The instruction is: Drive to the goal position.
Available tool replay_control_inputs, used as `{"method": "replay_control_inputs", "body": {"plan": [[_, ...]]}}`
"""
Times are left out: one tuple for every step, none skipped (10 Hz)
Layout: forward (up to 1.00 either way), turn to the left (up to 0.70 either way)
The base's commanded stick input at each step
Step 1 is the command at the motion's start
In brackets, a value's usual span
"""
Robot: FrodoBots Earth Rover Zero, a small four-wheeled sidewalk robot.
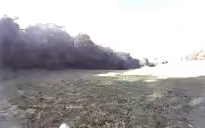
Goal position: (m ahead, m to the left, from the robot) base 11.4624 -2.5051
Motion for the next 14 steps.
{"method": "replay_control_inputs", "body": {"plan": [[0.70, 0.00], [0.70, 0.00], [0.70, 0.00], [0.70, 0.00], [0.70, 0.00], [0.70, 0.00], [0.70, 0.00], [0.70, 0.00], [0.70, 0.00], [0.70, 0.00], [0.70, 0.00], [0.70, 0.00], [0.70, 0.00], [0.70, 0.00]]}}
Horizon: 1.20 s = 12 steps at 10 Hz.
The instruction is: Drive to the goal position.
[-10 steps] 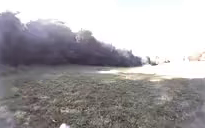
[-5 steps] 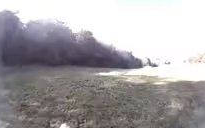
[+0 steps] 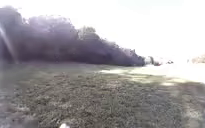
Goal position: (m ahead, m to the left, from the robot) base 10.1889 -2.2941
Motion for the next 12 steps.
{"method": "replay_control_inputs", "body": {"plan": [[0.70, 0.00], [0.70, 0.00], [0.70, 0.00], [0.70, 0.00], [0.70, 0.00], [0.70, 0.00], [0.70, 0.00], [0.70, 0.00], [0.70, 0.00], [0.70, -0.35], [0.70, -0.35], [0.70, -0.35]]}}
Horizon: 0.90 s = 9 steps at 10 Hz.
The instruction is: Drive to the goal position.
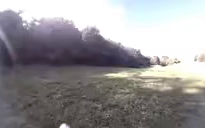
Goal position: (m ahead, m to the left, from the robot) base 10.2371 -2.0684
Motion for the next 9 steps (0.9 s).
{"method": "replay_control_inputs", "body": {"plan": [[0.70, -0.35], [0.70, -0.35], [0.70, -0.35], [0.70, -0.35], [0.70, -0.35], [0.70, -0.35], [0.70, -0.35], [0.70, -0.35], [0.70, -0.35]]}}
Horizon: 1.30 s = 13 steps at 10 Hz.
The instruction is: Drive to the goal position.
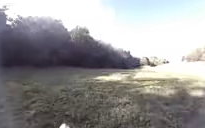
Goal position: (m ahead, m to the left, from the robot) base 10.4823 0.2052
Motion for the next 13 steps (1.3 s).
{"method": "replay_control_inputs", "body": {"plan": [[0.70, -0.35], [0.70, -0.35], [0.70, -0.35], [0.70, -0.35], [0.70, -0.35], [0.70, -0.32], [0.70, -0.17], [0.70, -0.02], [0.70, 0.00], [0.70, 0.00], [0.70, 0.00], [0.70, 0.00], [0.70, 0.00]]}}
